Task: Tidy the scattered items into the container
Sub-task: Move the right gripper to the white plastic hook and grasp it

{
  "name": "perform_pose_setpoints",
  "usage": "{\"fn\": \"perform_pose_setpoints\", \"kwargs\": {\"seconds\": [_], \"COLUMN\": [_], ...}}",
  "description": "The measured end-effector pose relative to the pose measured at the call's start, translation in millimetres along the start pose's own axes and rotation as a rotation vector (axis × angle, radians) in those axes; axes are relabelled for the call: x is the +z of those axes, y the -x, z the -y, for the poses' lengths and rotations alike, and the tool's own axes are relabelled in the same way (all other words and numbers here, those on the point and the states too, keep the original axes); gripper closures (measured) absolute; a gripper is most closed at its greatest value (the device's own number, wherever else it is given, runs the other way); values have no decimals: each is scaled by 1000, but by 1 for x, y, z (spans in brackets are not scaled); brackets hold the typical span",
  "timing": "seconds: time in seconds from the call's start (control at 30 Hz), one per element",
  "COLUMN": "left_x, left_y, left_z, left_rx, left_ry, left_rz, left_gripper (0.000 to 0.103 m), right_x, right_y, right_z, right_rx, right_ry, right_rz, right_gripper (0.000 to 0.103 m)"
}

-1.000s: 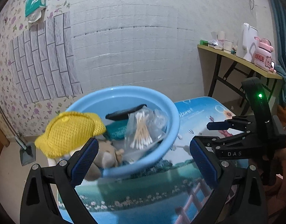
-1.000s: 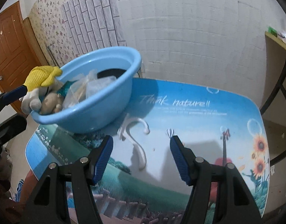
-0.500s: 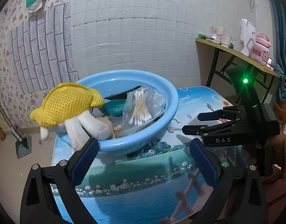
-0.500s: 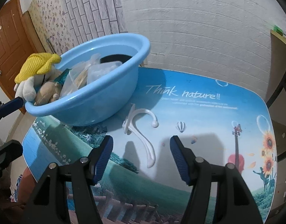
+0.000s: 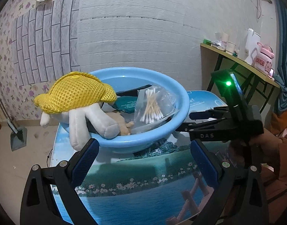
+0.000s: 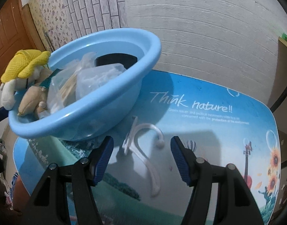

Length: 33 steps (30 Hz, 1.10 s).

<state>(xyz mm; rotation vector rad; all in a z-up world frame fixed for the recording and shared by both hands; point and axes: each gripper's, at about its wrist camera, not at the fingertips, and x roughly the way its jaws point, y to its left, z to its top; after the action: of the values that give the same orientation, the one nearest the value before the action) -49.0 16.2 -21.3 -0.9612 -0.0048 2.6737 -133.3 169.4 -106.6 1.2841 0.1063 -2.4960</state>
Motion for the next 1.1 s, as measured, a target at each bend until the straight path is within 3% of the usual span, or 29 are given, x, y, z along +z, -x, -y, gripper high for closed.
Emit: {"fn": "perform_pose_setpoints", "kwargs": {"seconds": [0.37,0.47,0.6,1.1], "left_x": [-2,-2,-2,3], "left_y": [1,2,4,24], "left_z": [5,8,11,16], "left_rx": [-10,-6,-6,36], "left_ry": [-7,-11,-13,-10], "left_rz": [-5,-4,-5,46], "left_gripper": [5,5,5,5], "right_x": [-5,-8,-13,-15], "right_y": [-12,-10,-4,57], "right_z": [1,1,6,1], "right_rx": [-21,-31,1,12], "right_ry": [24,48,40,53], "right_rz": [-19,-12,-13,111], "right_gripper": [40,52,52,53]}}
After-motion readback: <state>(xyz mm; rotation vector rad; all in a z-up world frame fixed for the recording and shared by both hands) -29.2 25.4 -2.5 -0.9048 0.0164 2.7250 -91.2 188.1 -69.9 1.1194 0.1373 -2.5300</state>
